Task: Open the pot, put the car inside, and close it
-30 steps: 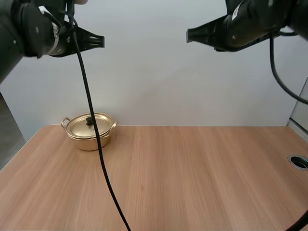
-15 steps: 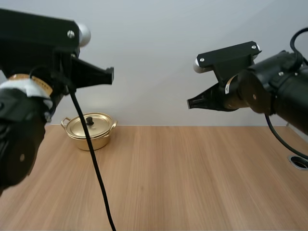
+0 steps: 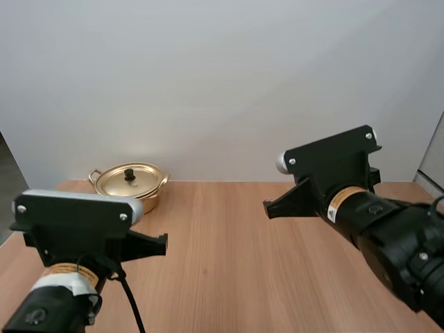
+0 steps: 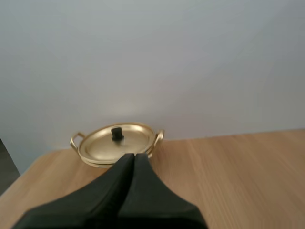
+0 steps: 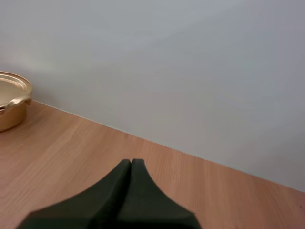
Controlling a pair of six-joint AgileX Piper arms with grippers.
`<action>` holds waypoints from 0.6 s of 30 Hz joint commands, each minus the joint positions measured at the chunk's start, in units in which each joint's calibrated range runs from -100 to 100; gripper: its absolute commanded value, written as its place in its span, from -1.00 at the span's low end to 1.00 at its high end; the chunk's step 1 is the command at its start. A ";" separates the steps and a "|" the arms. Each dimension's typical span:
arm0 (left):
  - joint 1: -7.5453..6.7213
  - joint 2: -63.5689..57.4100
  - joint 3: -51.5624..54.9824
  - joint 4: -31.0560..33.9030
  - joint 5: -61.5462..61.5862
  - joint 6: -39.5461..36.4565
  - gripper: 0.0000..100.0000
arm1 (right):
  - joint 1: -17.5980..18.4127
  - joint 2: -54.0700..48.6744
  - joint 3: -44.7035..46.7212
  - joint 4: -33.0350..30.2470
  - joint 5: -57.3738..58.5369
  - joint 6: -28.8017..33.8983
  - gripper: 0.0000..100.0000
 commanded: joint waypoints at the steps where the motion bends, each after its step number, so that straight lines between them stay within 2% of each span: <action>1: 0.00 -0.53 10.38 0.09 -0.14 0.11 -1.00 | -0.85 -4.13 18.56 4.43 -28.47 0.44 -1.00; 9: 0.00 -0.53 10.38 0.09 -0.14 0.11 -1.00 | -4.65 -11.04 19.07 16.75 -23.64 1.89 -1.00; 18: 0.00 -0.53 10.38 0.09 -0.14 0.11 -1.00 | -4.93 -17.60 19.92 17.71 -15.18 1.48 -1.00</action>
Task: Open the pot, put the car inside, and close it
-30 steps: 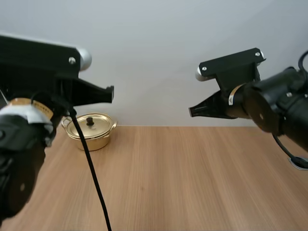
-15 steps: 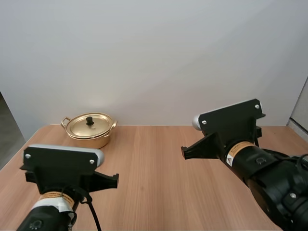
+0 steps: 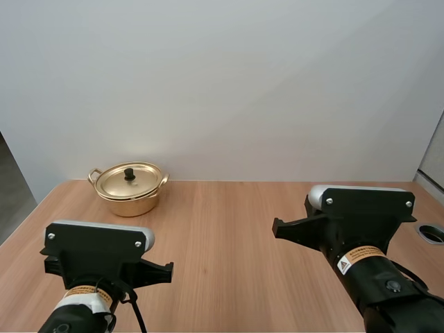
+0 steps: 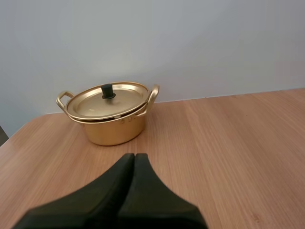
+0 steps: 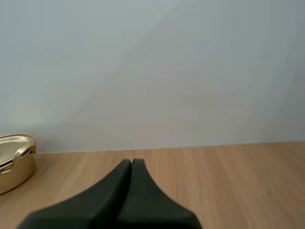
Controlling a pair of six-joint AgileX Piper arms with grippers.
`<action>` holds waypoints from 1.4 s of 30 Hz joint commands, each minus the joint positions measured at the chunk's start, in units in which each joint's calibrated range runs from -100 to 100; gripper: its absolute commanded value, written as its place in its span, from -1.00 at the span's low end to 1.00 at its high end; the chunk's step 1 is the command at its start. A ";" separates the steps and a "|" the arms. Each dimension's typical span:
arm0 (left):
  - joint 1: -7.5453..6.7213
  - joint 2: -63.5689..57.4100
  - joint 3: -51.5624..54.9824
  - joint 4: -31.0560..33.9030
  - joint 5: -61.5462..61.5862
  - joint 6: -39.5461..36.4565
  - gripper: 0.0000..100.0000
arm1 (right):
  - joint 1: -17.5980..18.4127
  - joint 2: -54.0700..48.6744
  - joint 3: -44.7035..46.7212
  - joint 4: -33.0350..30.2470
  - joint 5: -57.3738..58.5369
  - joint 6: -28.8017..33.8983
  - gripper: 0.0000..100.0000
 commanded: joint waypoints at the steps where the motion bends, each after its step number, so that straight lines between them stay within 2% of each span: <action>1: 0.00 0.00 0.00 0.09 -0.03 0.01 -1.00 | -0.02 -1.49 1.40 -0.44 2.36 -0.26 -1.00; 5: 0.00 0.00 0.00 0.09 -0.03 0.01 -1.00 | -0.02 -6.59 3.85 -2.82 2.36 -0.26 -1.00; 9: 0.00 0.00 0.00 0.09 -0.03 0.01 -1.00 | -0.02 -11.85 3.85 -2.10 8.82 -0.14 -1.00; 12: 0.00 0.00 0.00 0.09 -0.03 0.01 -1.00 | -0.12 -11.93 3.85 -1.84 12.46 -0.28 -1.00; 18: 0.00 0.00 0.00 0.09 -0.03 0.01 -1.00 | -0.31 -11.93 3.85 -1.72 31.17 -0.28 -1.00; 42: 0.00 0.00 0.00 0.09 -0.03 0.01 -1.00 | -1.04 -11.93 3.85 -1.72 30.75 -0.28 -1.00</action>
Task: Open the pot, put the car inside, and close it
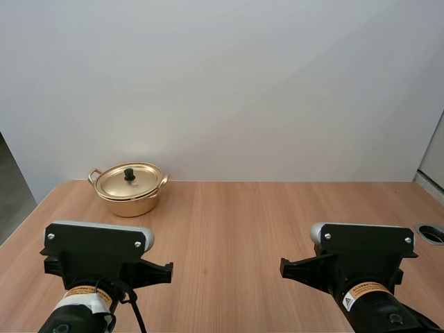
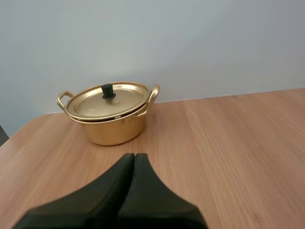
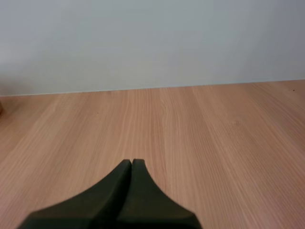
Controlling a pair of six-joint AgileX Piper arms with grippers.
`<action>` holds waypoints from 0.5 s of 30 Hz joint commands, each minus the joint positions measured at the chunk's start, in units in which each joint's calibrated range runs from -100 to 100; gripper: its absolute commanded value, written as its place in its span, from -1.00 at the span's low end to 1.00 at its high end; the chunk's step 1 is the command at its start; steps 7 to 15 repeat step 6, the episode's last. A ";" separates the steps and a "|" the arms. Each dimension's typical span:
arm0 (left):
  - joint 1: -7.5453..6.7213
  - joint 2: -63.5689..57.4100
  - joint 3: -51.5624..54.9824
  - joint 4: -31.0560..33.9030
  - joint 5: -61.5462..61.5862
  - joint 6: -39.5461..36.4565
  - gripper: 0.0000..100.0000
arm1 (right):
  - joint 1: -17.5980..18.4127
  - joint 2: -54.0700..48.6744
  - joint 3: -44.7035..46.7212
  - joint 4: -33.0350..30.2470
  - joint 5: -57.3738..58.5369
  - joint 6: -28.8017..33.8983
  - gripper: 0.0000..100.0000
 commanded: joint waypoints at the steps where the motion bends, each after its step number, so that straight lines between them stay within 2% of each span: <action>1: 0.00 0.00 0.00 0.09 -0.03 0.01 -1.00 | 0.01 0.00 0.00 0.07 0.00 0.00 -1.00; 15: 0.00 0.00 0.00 0.09 -0.03 0.01 -1.00 | 0.01 0.00 0.00 0.07 0.00 0.00 -1.00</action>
